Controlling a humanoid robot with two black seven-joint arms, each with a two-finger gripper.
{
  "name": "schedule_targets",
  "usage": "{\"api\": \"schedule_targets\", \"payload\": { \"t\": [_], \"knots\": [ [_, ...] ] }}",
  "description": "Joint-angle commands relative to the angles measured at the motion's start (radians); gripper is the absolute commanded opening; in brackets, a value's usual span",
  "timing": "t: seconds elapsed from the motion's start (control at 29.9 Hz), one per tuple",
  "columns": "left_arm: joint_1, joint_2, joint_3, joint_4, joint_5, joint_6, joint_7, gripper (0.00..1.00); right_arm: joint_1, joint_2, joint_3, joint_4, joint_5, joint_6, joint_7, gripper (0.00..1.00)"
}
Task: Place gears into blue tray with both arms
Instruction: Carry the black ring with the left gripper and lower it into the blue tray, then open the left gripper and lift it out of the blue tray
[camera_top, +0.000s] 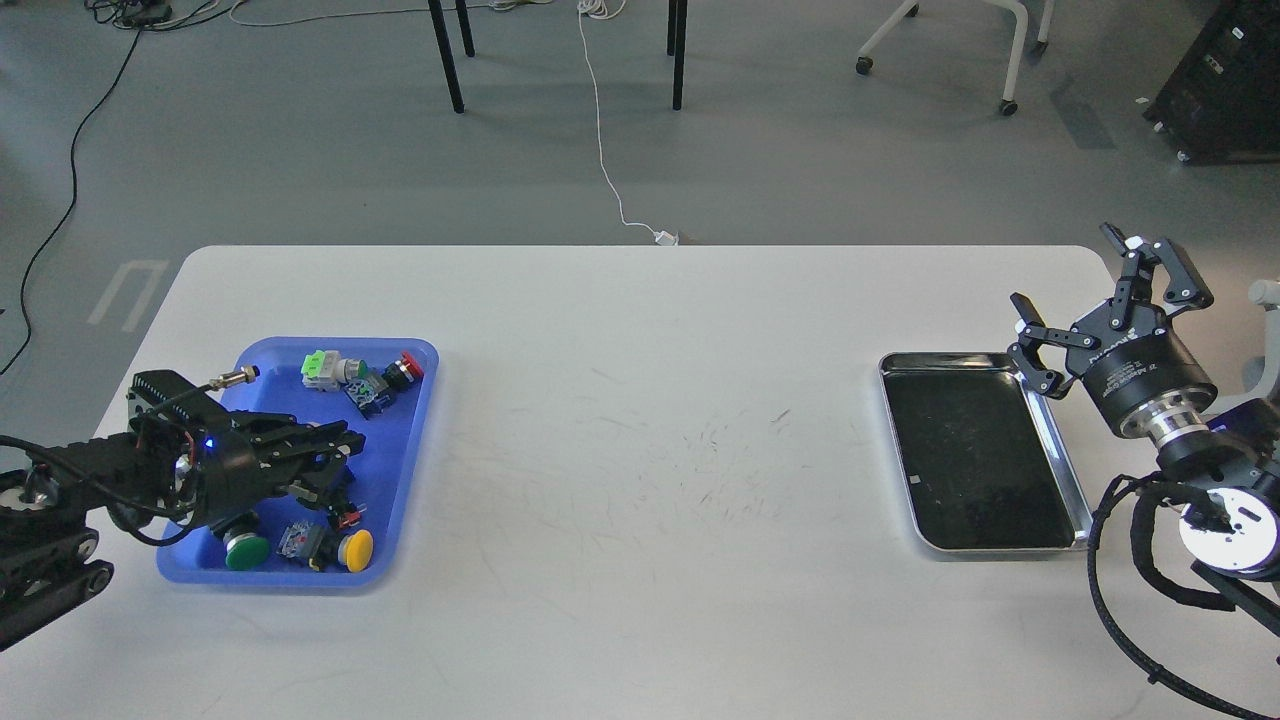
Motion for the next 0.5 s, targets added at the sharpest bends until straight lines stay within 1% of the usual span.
{"api": "schedule_targets", "payload": {
  "t": [0.0, 0.07, 0.1, 0.13, 0.2, 0.23, 0.33, 0.4, 0.47],
  "knots": [
    [-0.004, -0.002, 0.000, 0.008, 0.000, -0.001, 0.002, 0.28, -0.002, 0.001, 0.000, 0.000, 0.000, 0.000, 0.000, 0.99],
    [-0.004, -0.002, 0.000, 0.008, 0.000, -0.001, 0.002, 0.30, -0.002, 0.001, 0.000, 0.001, 0.000, 0.000, 0.000, 0.99],
    [-0.004, -0.002, 0.000, 0.009, 0.000, -0.001, 0.003, 0.34, -0.002, -0.001, 0.000, 0.001, 0.000, 0.000, 0.000, 0.99],
    [-0.004, -0.002, 0.000, 0.011, 0.000, -0.001, 0.003, 0.43, -0.003, -0.001, 0.000, 0.001, 0.000, 0.000, 0.000, 0.99],
    [-0.006, -0.002, -0.003, 0.019, -0.005, 0.001, 0.003, 0.65, -0.003, -0.004, 0.000, 0.001, 0.000, 0.000, 0.000, 0.99],
    [-0.006, -0.002, -0.004, 0.019, -0.008, 0.001, 0.003, 0.71, -0.005, -0.006, 0.000, 0.003, 0.000, 0.001, 0.000, 0.99],
    [-0.013, -0.002, -0.009, 0.017, -0.014, 0.002, -0.004, 0.74, -0.009, -0.009, 0.002, 0.011, 0.000, 0.003, 0.000, 0.99],
    [-0.038, 0.000, -0.017, 0.014, -0.023, 0.002, -0.007, 0.78, -0.009, -0.010, 0.005, 0.011, 0.000, 0.003, 0.000, 0.99],
    [-0.069, 0.009, -0.035, 0.006, -0.095, 0.001, -0.009, 0.83, -0.005, -0.012, 0.006, 0.012, 0.000, 0.005, 0.000, 0.99]
  ]
}}
